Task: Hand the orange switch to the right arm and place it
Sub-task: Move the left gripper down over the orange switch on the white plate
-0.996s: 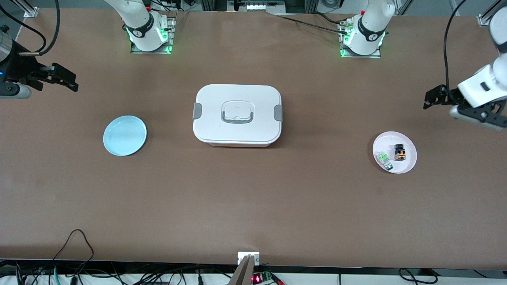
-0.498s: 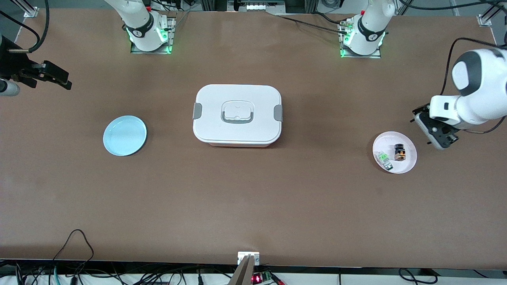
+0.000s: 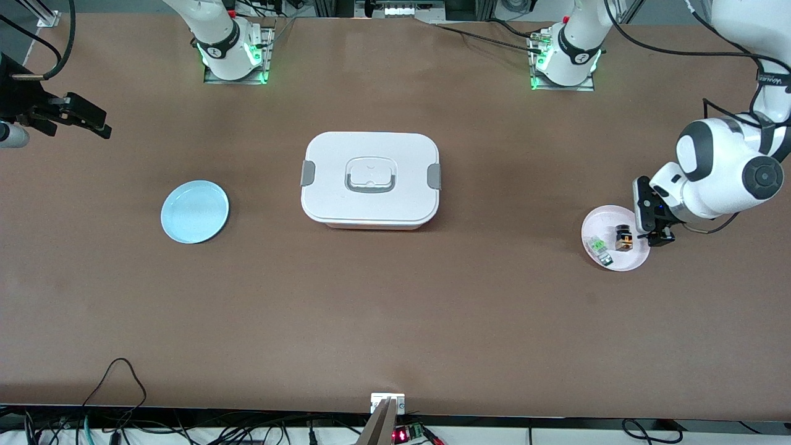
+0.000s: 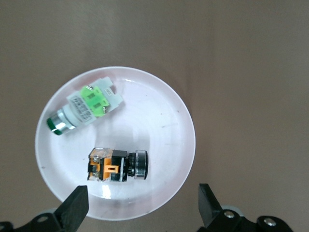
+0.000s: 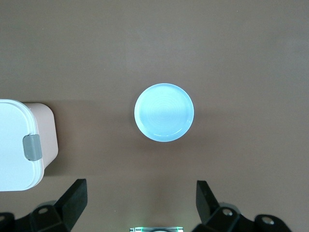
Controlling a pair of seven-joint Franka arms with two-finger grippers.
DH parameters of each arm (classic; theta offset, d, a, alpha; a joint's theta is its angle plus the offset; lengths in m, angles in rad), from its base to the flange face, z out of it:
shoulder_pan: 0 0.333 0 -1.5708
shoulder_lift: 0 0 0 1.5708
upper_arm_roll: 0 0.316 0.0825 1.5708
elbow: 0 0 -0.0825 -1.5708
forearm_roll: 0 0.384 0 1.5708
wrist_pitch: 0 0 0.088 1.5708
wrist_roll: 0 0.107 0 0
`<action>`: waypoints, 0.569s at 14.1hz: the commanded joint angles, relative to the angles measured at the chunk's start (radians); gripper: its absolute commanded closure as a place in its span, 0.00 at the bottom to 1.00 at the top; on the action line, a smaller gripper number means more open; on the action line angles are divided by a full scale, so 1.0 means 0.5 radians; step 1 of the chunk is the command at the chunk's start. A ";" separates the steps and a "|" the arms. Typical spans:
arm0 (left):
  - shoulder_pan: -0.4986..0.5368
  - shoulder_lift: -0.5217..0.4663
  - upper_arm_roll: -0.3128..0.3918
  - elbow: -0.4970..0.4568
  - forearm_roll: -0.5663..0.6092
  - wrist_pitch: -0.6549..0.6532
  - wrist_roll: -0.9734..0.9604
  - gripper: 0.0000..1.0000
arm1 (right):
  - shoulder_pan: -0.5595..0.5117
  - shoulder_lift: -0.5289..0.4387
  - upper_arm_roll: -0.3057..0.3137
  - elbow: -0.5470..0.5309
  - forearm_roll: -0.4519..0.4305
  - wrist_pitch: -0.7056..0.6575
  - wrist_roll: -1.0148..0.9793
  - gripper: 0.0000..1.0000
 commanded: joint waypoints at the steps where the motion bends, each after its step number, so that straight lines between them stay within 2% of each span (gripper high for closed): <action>1: 0.028 0.105 -0.004 0.024 -0.014 0.104 0.217 0.00 | -0.007 -0.007 0.004 0.000 0.063 0.007 -0.009 0.00; 8: 0.022 0.240 -0.007 0.046 -0.017 0.285 0.236 0.00 | -0.004 -0.007 0.007 -0.025 0.073 0.000 -0.025 0.00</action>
